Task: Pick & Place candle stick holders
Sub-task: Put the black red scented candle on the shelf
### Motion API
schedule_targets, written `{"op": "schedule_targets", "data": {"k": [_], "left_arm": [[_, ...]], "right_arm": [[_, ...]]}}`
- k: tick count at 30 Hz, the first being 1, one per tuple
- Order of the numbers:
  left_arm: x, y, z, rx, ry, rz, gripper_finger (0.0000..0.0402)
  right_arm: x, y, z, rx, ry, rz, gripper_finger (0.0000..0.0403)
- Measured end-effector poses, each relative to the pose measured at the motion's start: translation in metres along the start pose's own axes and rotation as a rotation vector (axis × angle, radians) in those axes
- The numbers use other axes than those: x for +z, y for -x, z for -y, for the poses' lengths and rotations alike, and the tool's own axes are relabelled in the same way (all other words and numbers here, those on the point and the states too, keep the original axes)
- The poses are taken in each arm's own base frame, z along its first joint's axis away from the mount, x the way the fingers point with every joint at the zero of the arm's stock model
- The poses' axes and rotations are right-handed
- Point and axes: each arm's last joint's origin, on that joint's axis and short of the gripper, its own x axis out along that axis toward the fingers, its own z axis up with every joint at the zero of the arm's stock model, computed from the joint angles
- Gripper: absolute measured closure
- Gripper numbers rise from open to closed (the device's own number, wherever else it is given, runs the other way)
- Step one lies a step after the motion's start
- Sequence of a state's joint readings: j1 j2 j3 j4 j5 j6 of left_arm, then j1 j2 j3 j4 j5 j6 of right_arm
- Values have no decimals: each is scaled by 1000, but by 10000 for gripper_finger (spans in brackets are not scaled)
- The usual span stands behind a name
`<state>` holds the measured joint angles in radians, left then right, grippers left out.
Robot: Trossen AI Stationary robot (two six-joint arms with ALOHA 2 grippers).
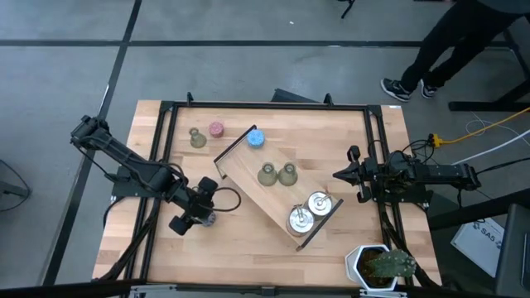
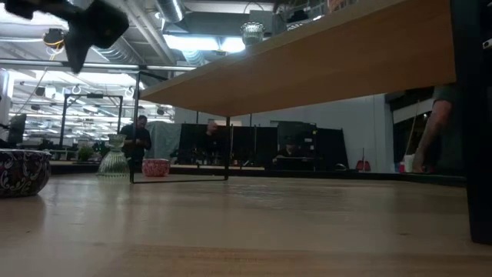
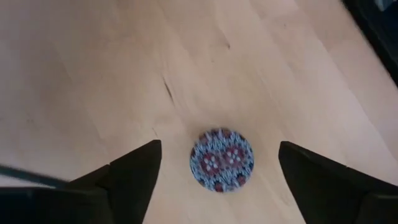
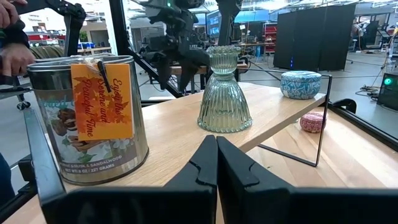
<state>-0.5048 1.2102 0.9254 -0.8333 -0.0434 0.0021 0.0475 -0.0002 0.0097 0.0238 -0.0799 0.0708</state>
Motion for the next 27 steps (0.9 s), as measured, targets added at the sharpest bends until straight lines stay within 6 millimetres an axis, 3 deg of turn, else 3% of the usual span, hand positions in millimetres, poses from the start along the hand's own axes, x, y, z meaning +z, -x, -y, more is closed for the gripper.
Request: {"op": "schedule_targets", "data": {"k": [9, 27], "left_arm": [[-20, -21, 4, -27, 40, -70, 48], [-28, -38, 6, -42, 95, -29, 12]], "right_arm": [[0, 0, 0, 0, 0, 0, 402], [0, 0, 0, 0, 0, 0, 402]]}}
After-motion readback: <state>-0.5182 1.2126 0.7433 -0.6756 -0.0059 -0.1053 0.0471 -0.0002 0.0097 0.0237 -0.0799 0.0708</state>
